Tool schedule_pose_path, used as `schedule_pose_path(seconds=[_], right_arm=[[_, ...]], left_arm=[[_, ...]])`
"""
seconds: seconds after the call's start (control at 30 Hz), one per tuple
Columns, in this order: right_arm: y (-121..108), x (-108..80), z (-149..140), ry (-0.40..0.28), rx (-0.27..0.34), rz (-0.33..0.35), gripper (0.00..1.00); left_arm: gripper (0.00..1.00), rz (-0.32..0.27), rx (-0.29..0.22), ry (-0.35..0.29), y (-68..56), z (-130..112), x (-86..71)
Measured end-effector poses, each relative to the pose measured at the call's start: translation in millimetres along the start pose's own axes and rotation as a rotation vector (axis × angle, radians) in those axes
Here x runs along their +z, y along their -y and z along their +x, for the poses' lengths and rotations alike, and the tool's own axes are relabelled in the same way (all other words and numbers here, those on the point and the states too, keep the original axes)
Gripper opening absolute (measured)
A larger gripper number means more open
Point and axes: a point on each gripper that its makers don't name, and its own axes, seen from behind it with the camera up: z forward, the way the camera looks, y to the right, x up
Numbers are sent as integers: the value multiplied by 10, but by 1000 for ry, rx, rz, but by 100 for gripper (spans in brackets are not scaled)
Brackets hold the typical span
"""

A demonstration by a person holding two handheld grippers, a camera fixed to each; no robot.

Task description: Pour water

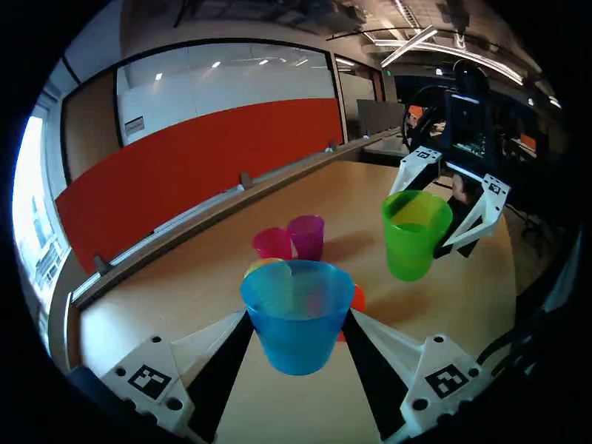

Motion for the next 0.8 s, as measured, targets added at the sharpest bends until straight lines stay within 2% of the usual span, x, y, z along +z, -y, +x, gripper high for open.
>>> schedule_pose_path(seconds=[0.37,0.8], right_arm=[[-41,-20,-99,45,3,8,90],[-52,-7,-261,109,-13,27,90]], left_arm=[[82,-10,36,56,1,-165,6],[82,-46,68,121,-80,-327,63]])
